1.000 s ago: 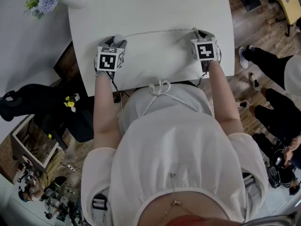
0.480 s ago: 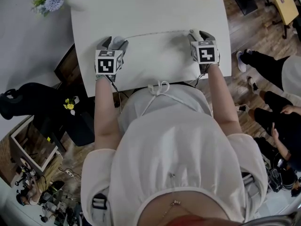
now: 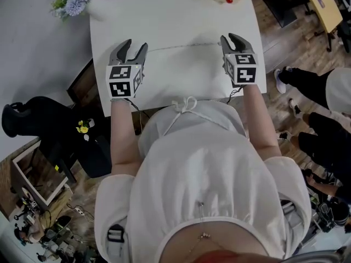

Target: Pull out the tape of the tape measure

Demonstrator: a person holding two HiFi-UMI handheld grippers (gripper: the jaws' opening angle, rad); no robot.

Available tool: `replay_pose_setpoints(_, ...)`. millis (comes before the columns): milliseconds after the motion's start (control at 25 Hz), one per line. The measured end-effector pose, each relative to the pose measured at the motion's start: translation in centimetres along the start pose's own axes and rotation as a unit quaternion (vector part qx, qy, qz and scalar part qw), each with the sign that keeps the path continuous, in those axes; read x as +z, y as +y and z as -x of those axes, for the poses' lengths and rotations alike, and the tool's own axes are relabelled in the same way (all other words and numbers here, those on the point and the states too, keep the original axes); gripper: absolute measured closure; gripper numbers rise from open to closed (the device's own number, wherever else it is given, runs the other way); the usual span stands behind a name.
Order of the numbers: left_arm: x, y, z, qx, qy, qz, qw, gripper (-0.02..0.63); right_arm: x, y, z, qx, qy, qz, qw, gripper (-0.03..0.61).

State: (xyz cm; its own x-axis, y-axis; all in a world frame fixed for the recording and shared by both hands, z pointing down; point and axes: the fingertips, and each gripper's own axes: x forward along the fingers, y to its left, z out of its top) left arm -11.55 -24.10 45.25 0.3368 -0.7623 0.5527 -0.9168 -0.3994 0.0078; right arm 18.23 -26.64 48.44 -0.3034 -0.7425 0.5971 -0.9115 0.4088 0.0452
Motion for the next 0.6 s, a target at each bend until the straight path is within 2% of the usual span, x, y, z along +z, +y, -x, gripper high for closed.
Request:
replay_pose_setpoints(360,6.7,-1.5,4.7,0.009,-0.103,-0.028,0.9942,0.516,6.6,1.6,4.8,0.017,-0.117,0.031,0.992,0.569)
replay_pose_setpoints(480,8.2,-1.8,5.9,0.007,-0.142,-0.034,0.9893,0.566,8.0,2.3,5.7,0.027,-0.148,0.044,0.988,0.571)
replay_pose_setpoints(600,9.0,-2.4,6.7,-0.006,-0.171,-0.035,0.9847,0.585,8.9,2.8,6.6,0.037,-0.172,0.053,0.983,0.571)
